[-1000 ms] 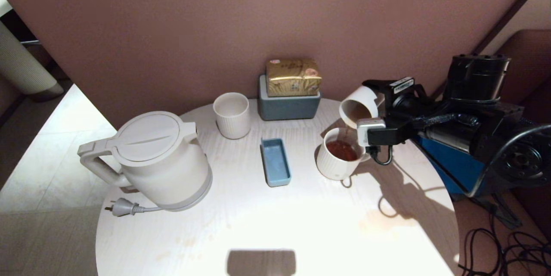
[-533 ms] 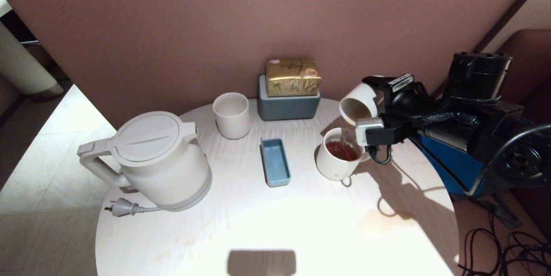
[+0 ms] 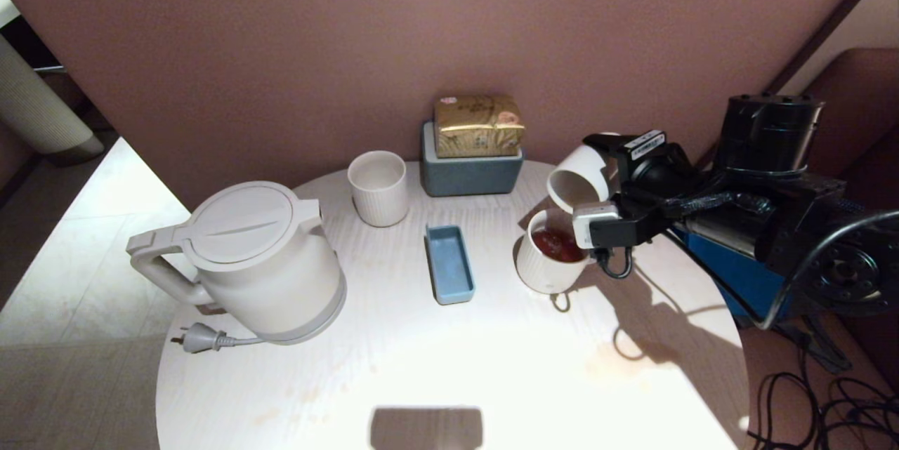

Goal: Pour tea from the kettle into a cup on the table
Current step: Pour water into another cup

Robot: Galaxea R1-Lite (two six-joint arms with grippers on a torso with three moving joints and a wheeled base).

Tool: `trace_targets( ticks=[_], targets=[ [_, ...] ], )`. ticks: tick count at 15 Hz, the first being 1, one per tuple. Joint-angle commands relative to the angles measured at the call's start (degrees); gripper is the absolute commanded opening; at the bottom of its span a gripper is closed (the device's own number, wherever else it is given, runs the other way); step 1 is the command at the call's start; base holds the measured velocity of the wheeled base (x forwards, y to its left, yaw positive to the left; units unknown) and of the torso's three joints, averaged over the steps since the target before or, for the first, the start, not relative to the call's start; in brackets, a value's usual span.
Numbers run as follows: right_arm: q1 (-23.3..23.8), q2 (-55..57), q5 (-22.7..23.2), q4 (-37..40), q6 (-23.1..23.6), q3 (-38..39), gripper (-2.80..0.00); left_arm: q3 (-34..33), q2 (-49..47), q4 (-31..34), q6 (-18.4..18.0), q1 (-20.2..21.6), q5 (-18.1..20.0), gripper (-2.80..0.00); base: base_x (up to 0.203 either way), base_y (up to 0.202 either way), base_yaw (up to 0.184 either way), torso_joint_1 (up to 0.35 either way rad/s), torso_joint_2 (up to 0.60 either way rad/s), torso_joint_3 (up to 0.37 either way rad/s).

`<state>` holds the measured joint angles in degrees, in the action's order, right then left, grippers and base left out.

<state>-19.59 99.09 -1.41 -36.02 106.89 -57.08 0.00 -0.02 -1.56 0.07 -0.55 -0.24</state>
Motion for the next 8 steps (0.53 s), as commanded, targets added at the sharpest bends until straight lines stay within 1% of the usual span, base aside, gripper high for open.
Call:
trace_targets(
  ticks=[1, 5, 8],
  targets=[
    [-0.3, 0.0, 0.0, -0.4, 0.6, 0.3, -2.8, 0.0, -0.1, 0.0, 0.0, 0.0, 0.0, -2.8, 0.0, 0.0, 0.0, 0.0, 0.0, 0.0],
    [0.5, -1.0, 0.3, -0.3, -0.3, 1.5, -2.8, 0.0, -0.1, 0.0, 0.0, 0.0, 0.0, -2.8, 0.0, 0.0, 0.0, 0.0, 0.0, 0.0],
    [1.7, -2.1, 0.3, -0.3, -6.1, 3.2, -2.8, 0.0, 0.0, 0.0, 0.0, 0.0, 0.0, -2.8, 0.0, 0.0, 0.0, 0.0, 0.0, 0.0]
  ],
)
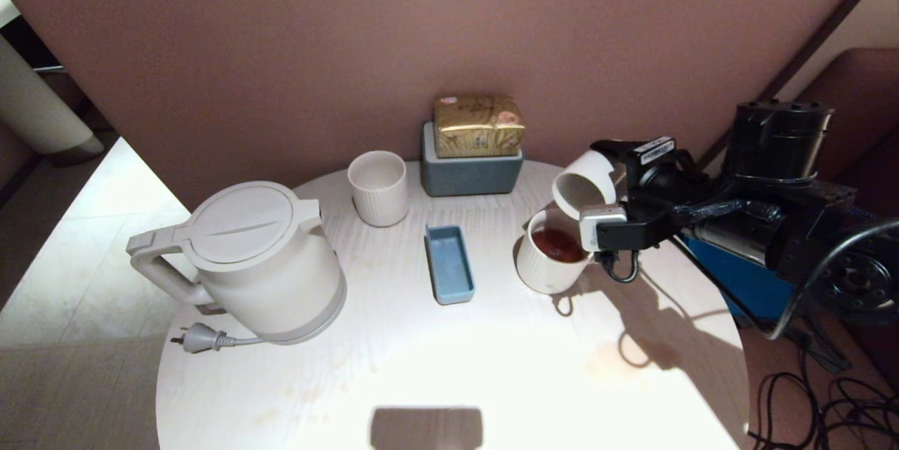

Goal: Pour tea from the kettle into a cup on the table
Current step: Pour water into another cup

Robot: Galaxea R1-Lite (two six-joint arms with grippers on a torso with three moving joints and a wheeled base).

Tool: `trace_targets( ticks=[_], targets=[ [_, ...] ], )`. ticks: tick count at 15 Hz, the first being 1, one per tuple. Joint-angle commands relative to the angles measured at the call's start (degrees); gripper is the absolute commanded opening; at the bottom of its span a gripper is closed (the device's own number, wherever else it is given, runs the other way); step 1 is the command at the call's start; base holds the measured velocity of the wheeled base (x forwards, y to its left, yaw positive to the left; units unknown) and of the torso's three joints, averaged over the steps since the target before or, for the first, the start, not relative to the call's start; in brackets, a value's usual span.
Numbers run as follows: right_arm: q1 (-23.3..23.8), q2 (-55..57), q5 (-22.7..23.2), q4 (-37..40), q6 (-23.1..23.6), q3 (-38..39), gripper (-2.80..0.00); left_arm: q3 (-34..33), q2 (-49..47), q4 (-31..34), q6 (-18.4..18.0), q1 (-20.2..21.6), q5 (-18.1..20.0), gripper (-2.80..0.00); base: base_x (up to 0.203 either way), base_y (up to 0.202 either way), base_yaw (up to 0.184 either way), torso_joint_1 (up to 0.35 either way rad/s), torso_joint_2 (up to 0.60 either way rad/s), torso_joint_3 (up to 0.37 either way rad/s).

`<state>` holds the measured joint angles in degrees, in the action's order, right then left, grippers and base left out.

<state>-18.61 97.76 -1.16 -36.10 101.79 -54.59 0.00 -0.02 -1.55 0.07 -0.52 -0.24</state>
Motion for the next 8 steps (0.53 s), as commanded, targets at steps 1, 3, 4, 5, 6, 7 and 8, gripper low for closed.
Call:
trace_targets(
  ticks=[1, 3, 4, 5, 6, 7, 8],
  targets=[
    [1.5, -1.1, 0.1, -0.3, -2.4, 1.1, -2.8, 0.0, 0.0, 0.0, 0.0, 0.0, 0.0, -2.8, 0.0, 0.0, 0.0, 0.0, 0.0, 0.0],
    [2.9, -1.7, 0.4, -0.6, -4.0, 1.8, -2.8, 0.0, 0.0, 0.0, 0.0, 0.0, 0.0, -2.8, 0.0, 0.0, 0.0, 0.0, 0.0, 0.0],
    [3.2, -2.1, 0.5, -0.6, -5.8, 2.2, -2.8, 0.0, -0.1, 0.0, 0.0, 0.0, 0.0, -2.8, 0.0, 0.0, 0.0, 0.0, 0.0, 0.0],
    [3.3, -2.4, 0.5, -0.6, -8.0, 2.7, -2.8, 0.0, 0.0, 0.0, 0.0, 0.0, 0.0, -2.8, 0.0, 0.0, 0.0, 0.0, 0.0, 0.0],
    [3.3, -2.8, 0.5, -0.7, -11.0, 2.8, -2.8, 0.0, -0.1, 0.0, 0.0, 0.0, 0.0, -2.8, 0.0, 0.0, 0.0, 0.0, 0.0, 0.0],
    [3.3, -3.2, 0.5, -0.7, -14.3, 2.8, -2.8, 0.0, 0.0, 0.0, 0.0, 0.0, 0.0, -2.8, 0.0, 0.0, 0.0, 0.0, 0.0, 0.0],
    [3.4, -3.7, 0.4, -0.7, -17.7, 2.8, -2.8, 0.0, -0.1, 0.0, 0.0, 0.0, 0.0, -2.8, 0.0, 0.0, 0.0, 0.0, 0.0, 0.0]
  ],
)
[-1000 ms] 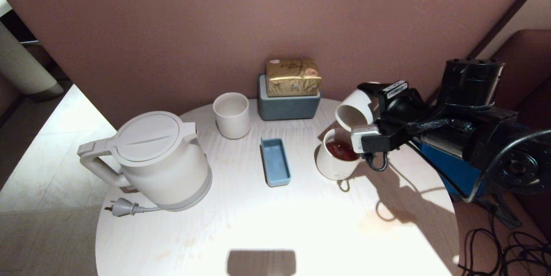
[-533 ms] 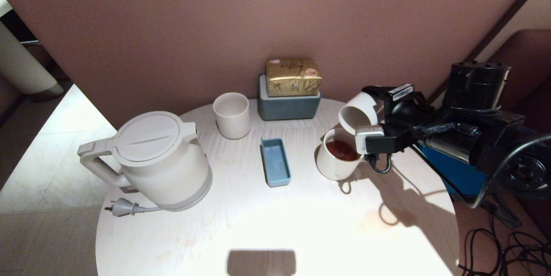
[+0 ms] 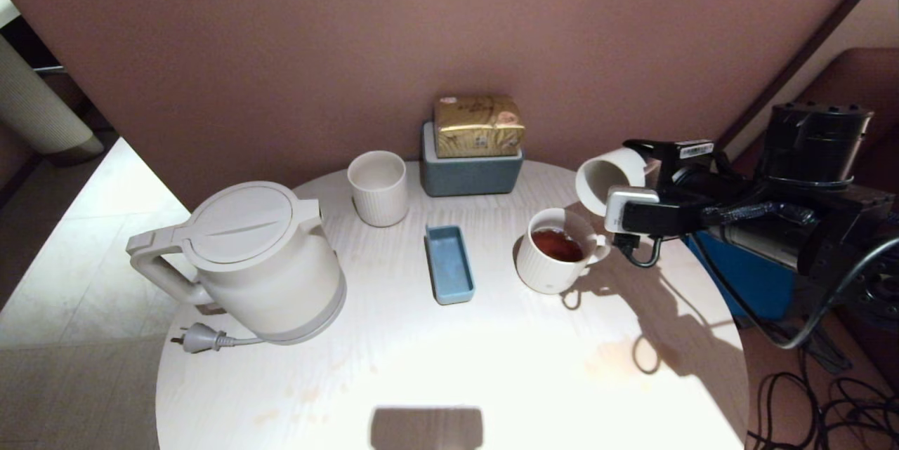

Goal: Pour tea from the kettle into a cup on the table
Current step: Pour water into another cup, then put the cup down on the table

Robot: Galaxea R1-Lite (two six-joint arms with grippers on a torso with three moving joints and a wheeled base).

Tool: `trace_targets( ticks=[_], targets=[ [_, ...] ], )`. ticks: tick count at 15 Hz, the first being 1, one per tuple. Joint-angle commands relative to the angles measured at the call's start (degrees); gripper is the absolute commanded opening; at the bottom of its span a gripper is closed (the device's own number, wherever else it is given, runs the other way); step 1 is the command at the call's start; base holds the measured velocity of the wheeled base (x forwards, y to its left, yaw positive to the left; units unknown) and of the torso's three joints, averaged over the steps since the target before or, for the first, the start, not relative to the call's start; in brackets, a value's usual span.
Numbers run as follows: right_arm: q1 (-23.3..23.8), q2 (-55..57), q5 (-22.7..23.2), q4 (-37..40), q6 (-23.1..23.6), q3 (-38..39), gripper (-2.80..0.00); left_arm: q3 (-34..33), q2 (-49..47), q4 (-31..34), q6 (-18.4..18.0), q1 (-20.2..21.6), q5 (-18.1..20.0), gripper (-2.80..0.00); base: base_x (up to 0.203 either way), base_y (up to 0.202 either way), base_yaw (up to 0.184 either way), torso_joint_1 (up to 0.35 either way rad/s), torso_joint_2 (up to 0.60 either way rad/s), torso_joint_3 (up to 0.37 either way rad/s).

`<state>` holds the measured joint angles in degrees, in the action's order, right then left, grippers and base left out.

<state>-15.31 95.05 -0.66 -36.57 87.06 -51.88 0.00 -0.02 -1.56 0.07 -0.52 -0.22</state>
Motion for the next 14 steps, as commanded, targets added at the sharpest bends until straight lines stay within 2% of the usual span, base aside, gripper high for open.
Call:
trace_targets(
  ticks=[1, 5, 8, 10, 12, 14],
  targets=[
    [0.2, -1.4, -0.1, -0.2, -6.6, 0.2, -2.8, 0.0, -0.1, 0.0, 0.0, 0.0, 0.0, -2.8, 0.0, 0.0, 0.0, 0.0, 0.0, 0.0],
    [0.8, -4.6, -0.3, 0.1, -22.8, 1.5, -2.8, 0.0, 0.0, 0.0, 0.0, 0.0, 0.0, -2.8, 0.0, 0.0, 0.0, 0.0, 0.0, 0.0],
    [2.8, -9.2, -0.1, 0.7, -34.0, 7.1, -2.8, 0.0, 0.0, 0.0, 0.0, 0.0, 0.0, -2.8, 0.0, 0.0, 0.0, 0.0, 0.0, 0.0],
    [2.7, -12.8, 1.4, 0.9, -44.2, 10.4, -2.8, 0.0, 0.0, 0.0, 0.0, 0.0, 0.0, -2.8, 0.0, 0.0, 0.0, 0.0, 0.0, 0.0],
    [2.4, -15.3, 4.3, 0.8, -56.5, 12.9, -2.8, 0.0, 0.0, 0.0, 0.0, 0.0, 0.0, -2.8, 0.0, 0.0, 0.0, 0.0, 0.0, 0.0],
    [1.3, -19.1, 5.1, 0.8, -67.1, 16.2, -2.8, 0.0, -0.1, 0.0, 0.0, 0.0, 0.0, -2.8, 0.0, 0.0, 0.0, 0.0, 0.0, 0.0]
  ],
)
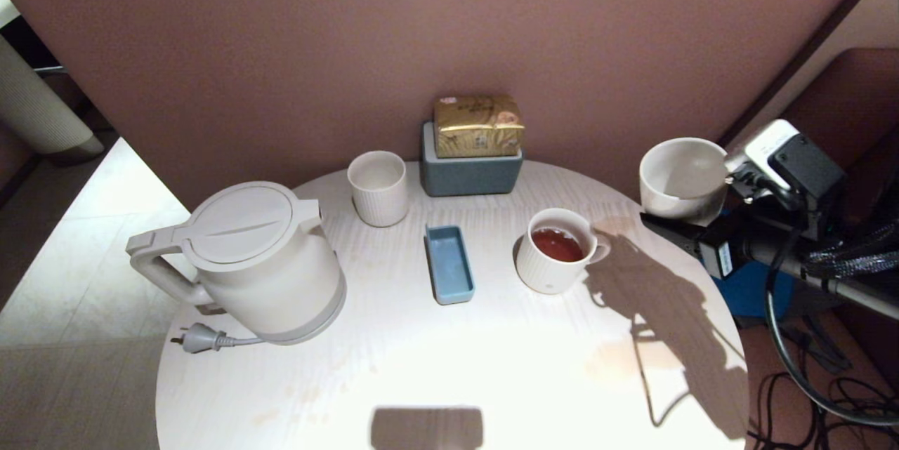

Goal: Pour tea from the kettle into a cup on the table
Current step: Put the cup down on the table

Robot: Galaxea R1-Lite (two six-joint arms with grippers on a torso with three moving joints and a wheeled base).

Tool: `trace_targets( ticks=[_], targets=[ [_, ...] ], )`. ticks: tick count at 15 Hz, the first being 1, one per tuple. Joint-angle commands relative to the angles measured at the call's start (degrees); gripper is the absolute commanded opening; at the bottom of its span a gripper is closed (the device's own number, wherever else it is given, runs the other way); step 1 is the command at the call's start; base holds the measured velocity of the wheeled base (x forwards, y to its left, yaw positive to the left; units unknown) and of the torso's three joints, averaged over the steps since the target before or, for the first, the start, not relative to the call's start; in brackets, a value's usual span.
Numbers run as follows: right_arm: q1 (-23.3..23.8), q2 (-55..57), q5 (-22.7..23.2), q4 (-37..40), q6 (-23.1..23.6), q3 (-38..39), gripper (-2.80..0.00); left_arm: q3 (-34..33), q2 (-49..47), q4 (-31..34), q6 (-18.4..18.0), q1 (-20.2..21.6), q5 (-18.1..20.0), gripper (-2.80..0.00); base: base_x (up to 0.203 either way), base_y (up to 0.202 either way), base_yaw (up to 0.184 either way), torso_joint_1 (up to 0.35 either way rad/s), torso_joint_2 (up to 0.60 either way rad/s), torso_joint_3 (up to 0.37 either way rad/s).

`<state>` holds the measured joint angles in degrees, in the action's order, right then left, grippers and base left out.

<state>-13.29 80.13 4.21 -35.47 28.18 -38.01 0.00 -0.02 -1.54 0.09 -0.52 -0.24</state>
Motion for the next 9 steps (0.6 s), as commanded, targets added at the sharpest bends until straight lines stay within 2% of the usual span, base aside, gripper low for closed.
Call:
trace_targets(
  ticks=[1, 6, 9],
  targets=[
    [-1.1, -6.1, 0.4, -0.2, -11.4, 4.7, -2.8, 0.0, 0.0, 0.0, 0.0, 0.0, 0.0, -2.8, 0.0, 0.0, 0.0, 0.0, 0.0, 0.0],
    [-1.8, -16.6, 3.4, -0.2, -17.5, 19.3, -2.8, 0.0, 0.0, 0.0, 0.0, 0.0, 0.0, -2.8, 0.0, 0.0, 0.0, 0.0, 0.0, 0.0],
    [-6.6, -21.0, 4.0, -0.3, -20.9, 26.0, -2.8, 0.0, 0.0, 0.0, 0.0, 0.0, 0.0, -2.8, 0.0, 0.0, 0.0, 0.0, 0.0, 0.0]
  ],
)
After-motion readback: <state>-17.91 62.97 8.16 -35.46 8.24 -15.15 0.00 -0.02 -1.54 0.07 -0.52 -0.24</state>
